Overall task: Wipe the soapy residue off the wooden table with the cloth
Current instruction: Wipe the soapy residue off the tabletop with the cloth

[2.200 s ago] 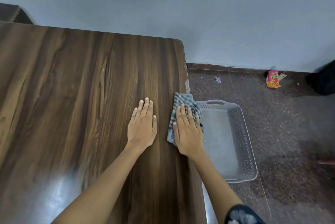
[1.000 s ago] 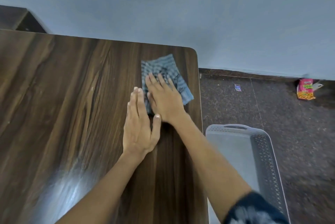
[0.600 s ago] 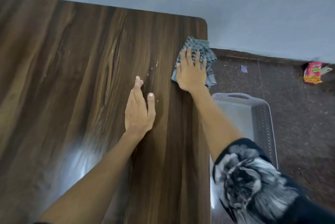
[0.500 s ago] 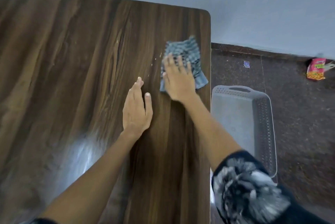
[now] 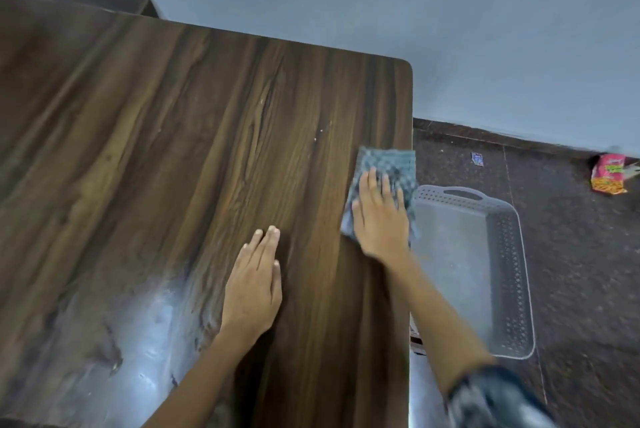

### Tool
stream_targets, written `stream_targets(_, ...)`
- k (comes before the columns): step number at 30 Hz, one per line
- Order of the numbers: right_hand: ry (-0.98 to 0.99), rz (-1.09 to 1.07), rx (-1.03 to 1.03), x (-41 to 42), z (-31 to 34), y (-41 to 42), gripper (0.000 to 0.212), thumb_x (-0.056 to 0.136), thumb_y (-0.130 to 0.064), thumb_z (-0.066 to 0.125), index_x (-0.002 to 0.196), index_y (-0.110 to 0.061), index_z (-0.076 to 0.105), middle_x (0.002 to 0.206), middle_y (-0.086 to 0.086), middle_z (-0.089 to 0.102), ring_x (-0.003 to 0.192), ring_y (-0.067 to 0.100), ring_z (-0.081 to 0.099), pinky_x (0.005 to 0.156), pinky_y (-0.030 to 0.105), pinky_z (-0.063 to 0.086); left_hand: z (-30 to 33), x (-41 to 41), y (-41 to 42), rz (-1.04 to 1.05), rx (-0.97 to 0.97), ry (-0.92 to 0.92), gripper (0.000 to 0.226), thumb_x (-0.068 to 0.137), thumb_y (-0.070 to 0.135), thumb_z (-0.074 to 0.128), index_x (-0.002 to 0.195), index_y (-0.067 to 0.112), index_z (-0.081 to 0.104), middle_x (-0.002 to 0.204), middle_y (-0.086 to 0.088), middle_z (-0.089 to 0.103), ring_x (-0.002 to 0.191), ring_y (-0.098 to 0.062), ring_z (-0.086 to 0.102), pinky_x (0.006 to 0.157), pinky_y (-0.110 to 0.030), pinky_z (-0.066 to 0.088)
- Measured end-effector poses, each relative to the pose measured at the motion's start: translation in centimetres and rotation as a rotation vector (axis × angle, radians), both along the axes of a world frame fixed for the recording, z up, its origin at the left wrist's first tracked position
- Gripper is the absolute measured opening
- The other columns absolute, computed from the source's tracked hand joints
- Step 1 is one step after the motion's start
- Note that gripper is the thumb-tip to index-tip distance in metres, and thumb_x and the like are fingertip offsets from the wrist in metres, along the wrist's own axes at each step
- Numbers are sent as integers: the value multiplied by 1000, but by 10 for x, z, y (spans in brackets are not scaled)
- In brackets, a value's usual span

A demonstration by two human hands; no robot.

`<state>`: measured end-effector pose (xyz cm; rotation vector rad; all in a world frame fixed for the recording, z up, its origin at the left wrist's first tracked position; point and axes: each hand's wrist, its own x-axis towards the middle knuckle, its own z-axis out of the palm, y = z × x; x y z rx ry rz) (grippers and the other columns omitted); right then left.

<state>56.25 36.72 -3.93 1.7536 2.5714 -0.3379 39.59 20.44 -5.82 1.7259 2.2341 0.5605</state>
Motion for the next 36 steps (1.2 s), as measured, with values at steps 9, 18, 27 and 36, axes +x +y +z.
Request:
stream_targets(9,-63,254,-11,-127,6,72,54,102,-29,23,150,-11,7,159,5,5,145,26,4,114,45,1,-1,-4,-36,129,72,-57,53,96,31,23,142,7,32,143,-6,42,135,-16,31,111,-32,26)
stream_targets(18,94,539,-76,-73,-2,-161,55,91,-30,32,144,-16,36,151,-2,33,141,19,25,116,43,18,5,-12,-55,368,102,-149,63,94,42,21,141,2,32,145,-16,38,136,-28,32,111,-46,28)
stream_targets(27,20,-286,-24,-20,3,-176,53,100,-31,24,149,-13,19,156,4,18,144,29,15,114,46,8,-1,-59,-81,-89,-54,85,54,95,32,17,141,11,36,149,-4,32,140,-20,25,113,-32,17)
stream_targets(36,101,198,-27,-159,-4,-324,52,95,-27,28,145,-13,35,151,0,34,138,26,31,115,42,17,-3,-153,-193,-155,-62,116,56,95,35,11,143,17,33,151,3,29,141,-14,20,113,-28,13)
